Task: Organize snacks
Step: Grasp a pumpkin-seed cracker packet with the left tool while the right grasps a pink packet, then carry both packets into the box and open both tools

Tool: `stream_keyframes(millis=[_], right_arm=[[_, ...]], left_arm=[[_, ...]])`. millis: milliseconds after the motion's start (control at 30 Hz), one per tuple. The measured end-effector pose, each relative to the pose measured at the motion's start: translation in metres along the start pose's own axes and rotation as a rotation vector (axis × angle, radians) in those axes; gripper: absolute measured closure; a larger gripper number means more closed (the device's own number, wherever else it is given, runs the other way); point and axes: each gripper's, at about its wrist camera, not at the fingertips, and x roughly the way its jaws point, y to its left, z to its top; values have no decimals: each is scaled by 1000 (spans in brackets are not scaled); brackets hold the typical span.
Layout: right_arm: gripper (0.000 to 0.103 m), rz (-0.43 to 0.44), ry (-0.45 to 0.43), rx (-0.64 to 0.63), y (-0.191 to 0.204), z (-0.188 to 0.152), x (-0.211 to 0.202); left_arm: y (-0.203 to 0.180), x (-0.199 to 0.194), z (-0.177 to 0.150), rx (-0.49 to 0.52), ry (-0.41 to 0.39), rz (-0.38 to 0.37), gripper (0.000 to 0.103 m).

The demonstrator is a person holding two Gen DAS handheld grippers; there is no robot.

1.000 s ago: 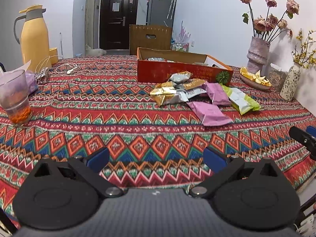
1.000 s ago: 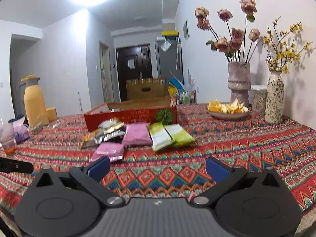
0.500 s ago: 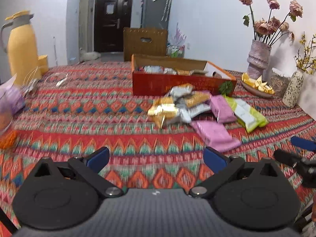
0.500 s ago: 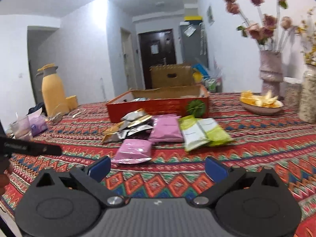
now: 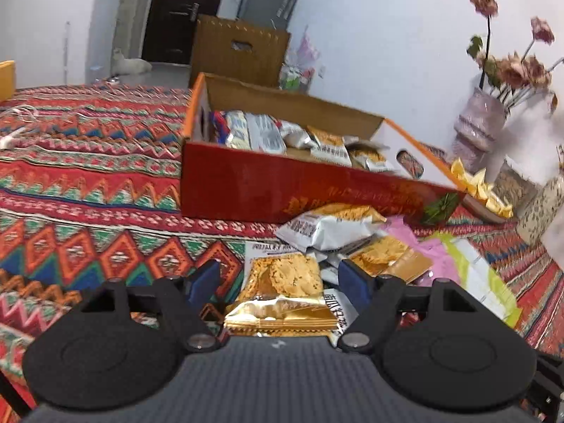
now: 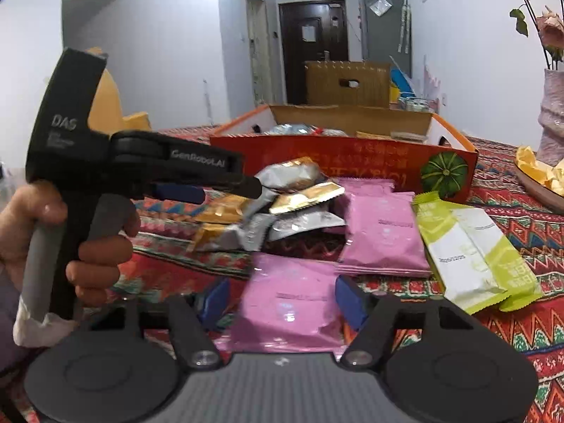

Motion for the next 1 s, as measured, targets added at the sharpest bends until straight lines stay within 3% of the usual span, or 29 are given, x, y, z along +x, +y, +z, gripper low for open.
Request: stream_keyframes(millis=[33, 100, 267, 333, 500, 667, 867, 1000], right_arm=[[39, -3, 4, 6, -2, -1, 2], [41, 14, 18, 47, -11, -3, 5], [42, 20, 22, 51, -14, -3, 6], [42, 16, 25, 36, -12, -4, 4], [42, 16, -15, -11, -4, -17, -31], [42, 34, -37, -10, -6, -41, -86], [42, 32, -74, 18, -11, -65, -141], [42, 33, -82, 22, -15, -77, -158]], left_arm=[[0, 5, -1, 9, 8, 3, 31], [0, 8, -4, 16, -5, 9, 49], [1, -3, -7, 17, 22, -2, 60], [0, -21, -8, 6, 41, 30, 60], [-3, -107, -27, -33, -73, 48, 60], [-19, -180, -75, -42, -100, 92, 60], [-36, -226, -130, -38, -77, 131, 60], [-45, -243, -144, -34, -84, 141, 60]])
